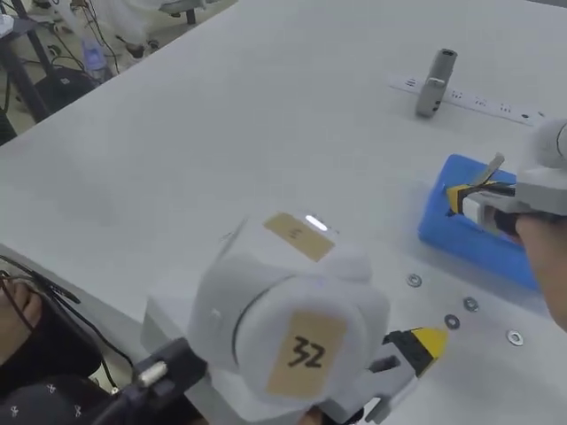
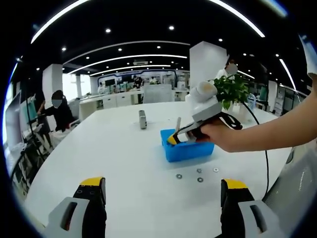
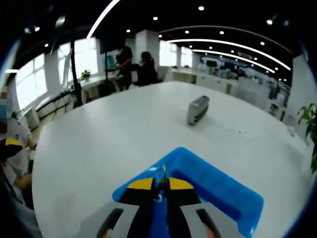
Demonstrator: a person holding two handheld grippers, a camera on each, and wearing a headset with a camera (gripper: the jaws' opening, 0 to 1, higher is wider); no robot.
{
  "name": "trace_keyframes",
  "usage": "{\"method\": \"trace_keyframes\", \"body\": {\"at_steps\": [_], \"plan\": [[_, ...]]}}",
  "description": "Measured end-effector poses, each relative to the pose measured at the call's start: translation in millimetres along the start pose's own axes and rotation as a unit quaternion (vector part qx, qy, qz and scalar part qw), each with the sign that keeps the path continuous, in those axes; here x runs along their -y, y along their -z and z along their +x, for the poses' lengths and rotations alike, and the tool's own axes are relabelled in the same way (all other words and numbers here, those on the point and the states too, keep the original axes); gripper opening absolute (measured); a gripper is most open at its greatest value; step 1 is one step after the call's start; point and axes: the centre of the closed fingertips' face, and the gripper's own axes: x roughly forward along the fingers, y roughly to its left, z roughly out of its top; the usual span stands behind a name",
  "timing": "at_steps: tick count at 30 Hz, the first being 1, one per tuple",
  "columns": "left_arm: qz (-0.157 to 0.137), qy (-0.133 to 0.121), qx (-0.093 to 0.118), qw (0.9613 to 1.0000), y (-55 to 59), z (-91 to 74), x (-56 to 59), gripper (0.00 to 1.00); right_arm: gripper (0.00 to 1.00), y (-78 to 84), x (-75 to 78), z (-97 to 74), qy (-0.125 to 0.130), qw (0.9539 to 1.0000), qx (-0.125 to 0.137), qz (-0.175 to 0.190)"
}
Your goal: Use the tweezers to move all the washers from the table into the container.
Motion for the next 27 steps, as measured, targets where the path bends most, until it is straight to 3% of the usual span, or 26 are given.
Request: {"method": "trace_keyframes", "body": {"at_steps": [11, 22, 23, 24, 25, 27], "plan": [[0.003, -0.001, -0.003, 1.0000, 1.3, 0.2, -0.3, 0.99, 0.02, -6.3, 1.5, -10.0, -0.004, 1.0000, 0.003, 0.002], [0.007, -0.003, -0.011, 0.9999, 4.2, 1.9, 0.4, 0.99, 0.00, -19.6, -8.2, -53.0, -0.048, 0.9977, 0.018, 0.046], [0.008, -0.002, -0.013, 0.9999, 5.0, 2.4, 0.9, 0.99, 0.00, -19.9, -14.9, -57.8, -0.060, 0.9973, 0.018, 0.037], [0.008, -0.001, -0.014, 0.9999, 5.5, 2.8, 1.3, 0.99, 0.00, -18.7, -15.8, -60.2, -0.056, 0.9974, 0.011, 0.045], [0.009, 0.000, -0.017, 0.9998, 6.3, 3.2, 2.0, 0.98, 0.00, -18.7, -25.4, -63.9, -0.081, 0.9962, 0.005, 0.030], [0.009, 0.002, -0.018, 0.9998, 6.8, 3.4, 2.6, 0.96, 0.00, -15.9, -25.0, -67.8, -0.066, 0.9978, 0.003, 0.004]]}}
